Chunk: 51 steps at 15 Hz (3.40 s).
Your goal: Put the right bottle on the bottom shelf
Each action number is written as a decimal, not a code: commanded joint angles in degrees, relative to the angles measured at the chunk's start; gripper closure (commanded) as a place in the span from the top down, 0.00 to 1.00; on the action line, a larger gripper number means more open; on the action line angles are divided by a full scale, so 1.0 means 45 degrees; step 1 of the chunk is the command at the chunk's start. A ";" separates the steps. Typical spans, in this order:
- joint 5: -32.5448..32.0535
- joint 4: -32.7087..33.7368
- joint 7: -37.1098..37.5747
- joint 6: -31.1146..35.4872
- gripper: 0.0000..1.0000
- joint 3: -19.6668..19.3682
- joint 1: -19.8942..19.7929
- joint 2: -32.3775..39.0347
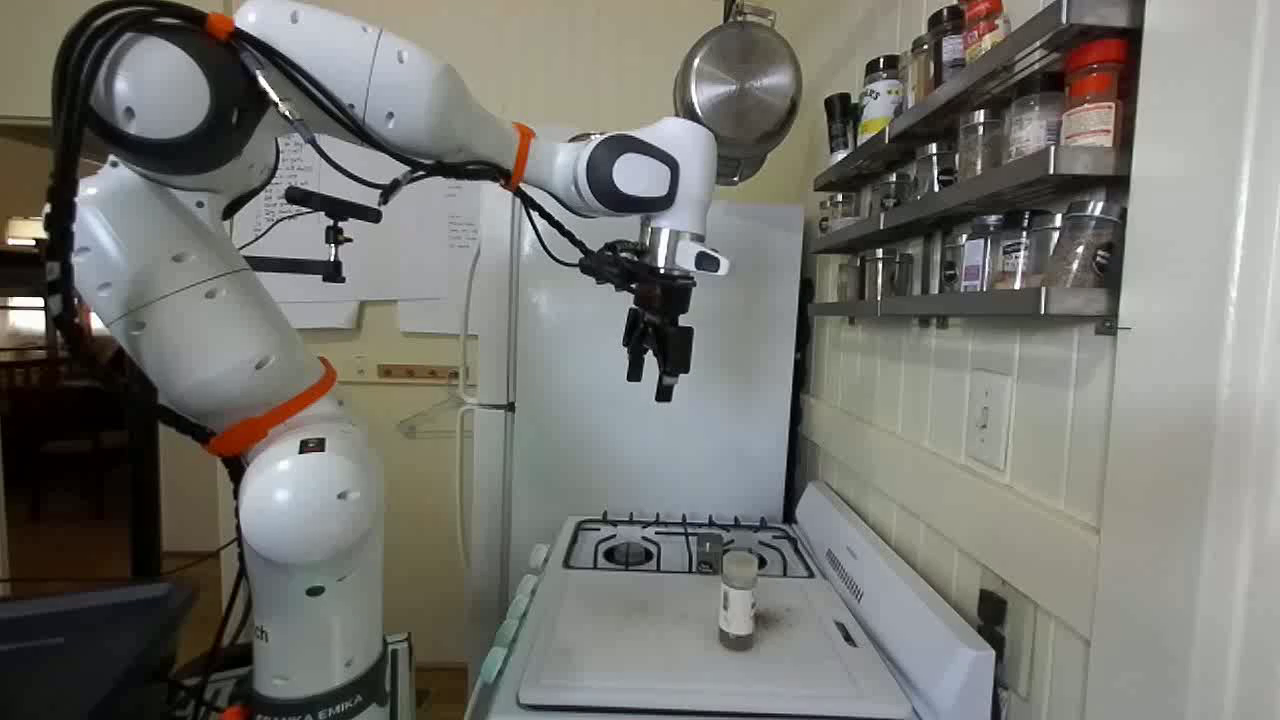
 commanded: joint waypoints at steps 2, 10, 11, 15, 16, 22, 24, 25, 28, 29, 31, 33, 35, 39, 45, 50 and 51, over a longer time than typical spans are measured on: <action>0.0064 0.0023 -0.0069 -0.0030 1.00 0.0128 -0.0169 0.0011; -0.0532 -0.0515 0.1581 0.0332 1.00 0.0583 -0.0746 0.0079; -0.0660 -0.0752 0.2117 0.0584 1.00 0.0734 -0.0895 0.0061; -0.1774 -0.2005 0.4568 0.2302 1.00 0.1693 -0.1430 -0.0285; -0.2174 -0.2269 0.5160 0.2769 1.00 0.1996 -0.1507 -0.0312; -0.4854 -0.3780 0.8732 0.5730 1.00 0.3493 -0.2165 -0.0290; -0.5441 -0.4172 0.9666 0.6865 1.00 0.3567 -0.2320 -0.0237; -0.4945 -0.3552 0.8838 0.5927 1.00 0.3243 -0.1937 0.0067; -0.5255 -0.3852 0.9335 0.6540 1.00 0.3304 -0.2080 0.0065; -0.5268 -0.3852 0.9354 0.6549 1.00 0.3303 -0.2098 0.0060; -0.5334 -0.3694 0.9436 0.6403 1.00 0.3356 -0.2181 0.0270; -0.5292 -0.3557 0.9745 0.6366 1.00 0.3391 -0.2292 0.0689; -0.5285 -0.3650 1.0012 0.6523 1.00 0.3382 -0.2293 0.0860; -0.5227 -0.3642 0.9996 0.6566 1.00 0.3253 -0.2152 0.1568; -0.5542 -0.3791 1.0566 0.6505 1.00 0.3368 -0.2044 0.2349; -0.5884 -0.3831 1.0689 0.6804 1.00 0.3220 -0.2023 0.3151; -0.6087 -0.3831 1.0804 0.6807 1.00 0.3224 -0.2030 0.3267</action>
